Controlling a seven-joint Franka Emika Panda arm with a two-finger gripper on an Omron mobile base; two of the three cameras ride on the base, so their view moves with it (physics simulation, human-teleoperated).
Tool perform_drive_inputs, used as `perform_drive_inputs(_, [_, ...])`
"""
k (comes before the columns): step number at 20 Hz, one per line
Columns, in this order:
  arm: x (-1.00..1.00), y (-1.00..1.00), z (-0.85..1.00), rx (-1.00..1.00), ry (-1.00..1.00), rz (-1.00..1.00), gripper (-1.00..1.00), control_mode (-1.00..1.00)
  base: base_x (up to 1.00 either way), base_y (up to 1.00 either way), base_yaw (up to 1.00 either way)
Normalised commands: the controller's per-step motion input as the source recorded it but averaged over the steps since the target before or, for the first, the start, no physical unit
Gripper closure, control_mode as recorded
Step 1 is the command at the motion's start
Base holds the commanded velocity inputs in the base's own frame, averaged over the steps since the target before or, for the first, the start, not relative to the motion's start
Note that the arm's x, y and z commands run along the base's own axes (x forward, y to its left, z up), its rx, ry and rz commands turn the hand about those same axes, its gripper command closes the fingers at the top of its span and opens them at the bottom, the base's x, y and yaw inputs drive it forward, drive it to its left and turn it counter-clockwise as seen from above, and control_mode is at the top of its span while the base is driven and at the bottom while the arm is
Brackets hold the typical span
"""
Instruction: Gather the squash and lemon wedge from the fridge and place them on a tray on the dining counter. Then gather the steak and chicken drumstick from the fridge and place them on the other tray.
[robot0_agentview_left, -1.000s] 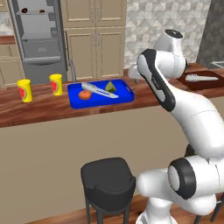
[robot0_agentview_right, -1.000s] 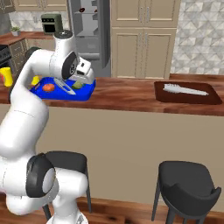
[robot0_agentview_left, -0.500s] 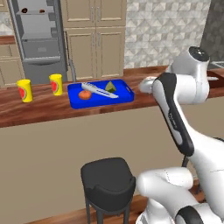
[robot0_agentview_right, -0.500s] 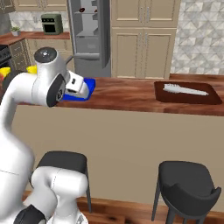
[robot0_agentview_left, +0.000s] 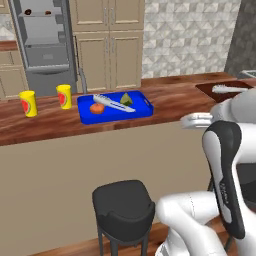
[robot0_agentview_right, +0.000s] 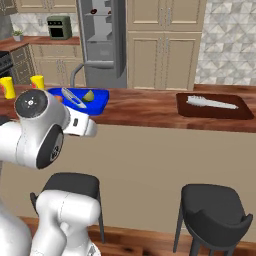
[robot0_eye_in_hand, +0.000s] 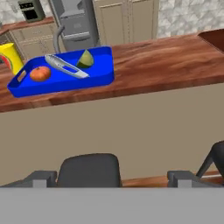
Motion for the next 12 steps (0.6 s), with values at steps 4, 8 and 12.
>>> perform_drive_inputs(4, [-0.14,0.1,-0.08,-0.03,0.02,0.04,-1.0,-1.0,0.0,0.0,0.0])
perform_drive_inputs(8, [-0.06,0.0,0.0,0.0,-0.01,0.0,-1.0,-1.0,0.0,0.0,0.0])
perform_drive_inputs(12, [-0.47,-0.26,0.0,0.0,-0.07,-0.05,-1.0,-1.0,0.0,0.0,0.0])
